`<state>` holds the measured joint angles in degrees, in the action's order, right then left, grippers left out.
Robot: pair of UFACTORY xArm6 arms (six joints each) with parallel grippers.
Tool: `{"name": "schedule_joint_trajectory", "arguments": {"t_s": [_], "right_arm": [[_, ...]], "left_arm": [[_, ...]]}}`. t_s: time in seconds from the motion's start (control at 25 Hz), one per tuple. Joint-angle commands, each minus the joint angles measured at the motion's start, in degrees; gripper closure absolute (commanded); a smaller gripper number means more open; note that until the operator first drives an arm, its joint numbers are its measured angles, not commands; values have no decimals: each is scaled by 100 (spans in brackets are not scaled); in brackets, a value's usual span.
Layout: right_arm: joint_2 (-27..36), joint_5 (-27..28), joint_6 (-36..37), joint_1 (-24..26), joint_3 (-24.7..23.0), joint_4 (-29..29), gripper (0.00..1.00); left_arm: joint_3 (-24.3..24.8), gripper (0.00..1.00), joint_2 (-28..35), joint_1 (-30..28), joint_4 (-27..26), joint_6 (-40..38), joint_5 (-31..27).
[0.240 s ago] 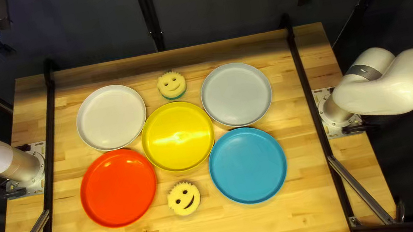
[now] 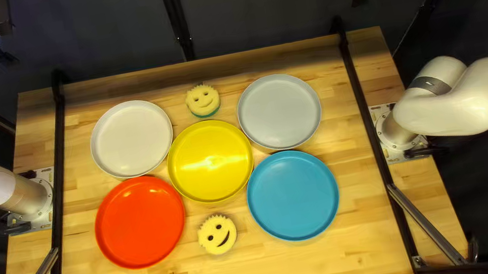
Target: Pick up sponge and scrub the plate
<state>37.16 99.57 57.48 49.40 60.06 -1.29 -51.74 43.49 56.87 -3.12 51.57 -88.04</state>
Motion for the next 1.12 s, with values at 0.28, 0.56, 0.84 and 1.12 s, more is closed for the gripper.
{"name": "schedule_joint_trajectory", "arguments": {"t_s": [0.28,0.56,0.84,1.12], "right_arm": [[0,0,0,0,0,0,0],[0,0,0,0,0,0,0],[0,0,0,0,0,0,0],[-295,-204,-225,261,23,323,0]], "left_arm": [[0,0,0,0,0,0,0],[0,0,0,0,0,0,0],[0,0,0,0,0,0,0],[0,0,0,0,0,0,0]]}}
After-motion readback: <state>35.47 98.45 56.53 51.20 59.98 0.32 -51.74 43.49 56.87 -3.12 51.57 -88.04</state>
